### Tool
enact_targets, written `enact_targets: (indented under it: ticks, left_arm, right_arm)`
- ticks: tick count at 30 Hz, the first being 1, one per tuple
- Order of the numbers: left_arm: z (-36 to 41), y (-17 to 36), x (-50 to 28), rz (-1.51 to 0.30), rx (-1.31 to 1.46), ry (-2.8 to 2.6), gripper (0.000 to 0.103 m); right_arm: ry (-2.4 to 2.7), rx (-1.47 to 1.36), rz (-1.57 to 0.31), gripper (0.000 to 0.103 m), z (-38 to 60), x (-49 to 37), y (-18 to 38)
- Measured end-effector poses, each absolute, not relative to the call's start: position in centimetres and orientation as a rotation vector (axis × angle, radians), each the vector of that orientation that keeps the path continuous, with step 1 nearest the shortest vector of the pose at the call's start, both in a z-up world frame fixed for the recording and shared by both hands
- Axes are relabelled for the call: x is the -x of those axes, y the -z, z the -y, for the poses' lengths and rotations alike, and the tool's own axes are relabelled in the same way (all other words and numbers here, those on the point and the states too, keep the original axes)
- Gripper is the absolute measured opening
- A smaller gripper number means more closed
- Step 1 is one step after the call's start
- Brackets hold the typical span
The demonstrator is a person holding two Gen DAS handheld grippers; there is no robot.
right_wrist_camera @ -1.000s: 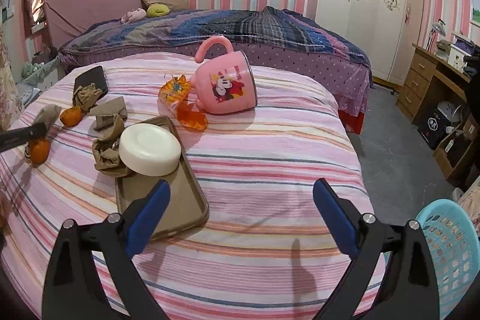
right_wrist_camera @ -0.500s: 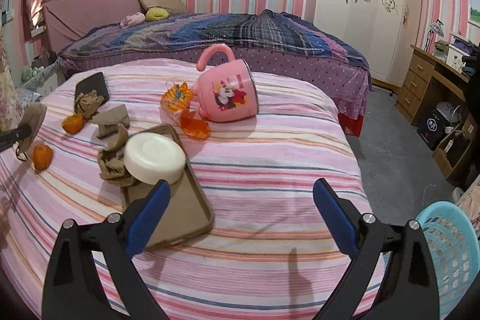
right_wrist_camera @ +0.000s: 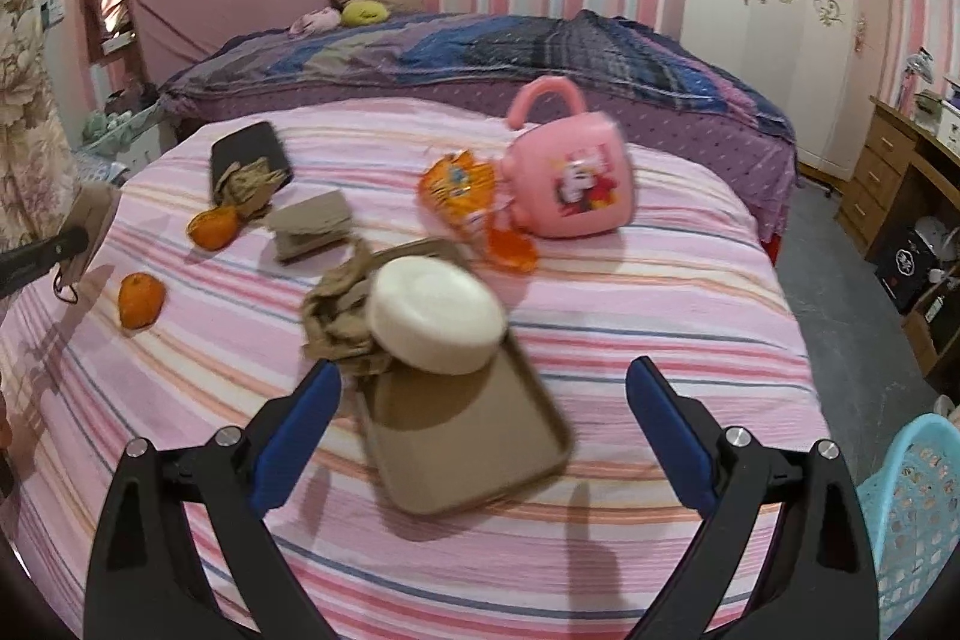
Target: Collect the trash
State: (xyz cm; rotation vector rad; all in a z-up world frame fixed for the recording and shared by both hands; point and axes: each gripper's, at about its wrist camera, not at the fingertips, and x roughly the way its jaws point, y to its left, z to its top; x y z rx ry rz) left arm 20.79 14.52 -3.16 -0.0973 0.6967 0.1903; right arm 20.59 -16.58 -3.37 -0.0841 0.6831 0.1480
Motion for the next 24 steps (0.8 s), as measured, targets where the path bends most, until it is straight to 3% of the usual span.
enact_targets:
  ticks: [15, 18, 20, 23, 24]
  left_arm:
    - [-15.0, 3.8, -20.9, -0.728, 0.112, -0.191, 0.014]
    - [-14.9, 3.9, -20.9, -0.73, 0.112, -0.189, 0.014]
    - [-14.8, 3.9, -20.9, -0.729, 0.11, -0.189, 0.014]
    - [-14.9, 3.9, -20.9, -0.729, 0.117, -0.189, 0.014]
    - [-14.9, 3.8, -20.9, -0.73, 0.118, -0.189, 0.014]
  right_arm:
    - [-0.226, 0.094, -0.737, 0.093, 12.3, -22.1, 4.3]
    - [-0.23, 0.105, -0.734, 0.084, 11.6, -22.9, 4.4]
    - [-0.261, 0.079, -0.763, 0.063, 11.5, -23.5, 4.9]
    - [-0.282, 0.058, -0.761, 0.042, 11.7, -23.8, 4.7]
    - [-0.287, 0.044, -0.745, 0.041, 11.8, -23.7, 4.4]
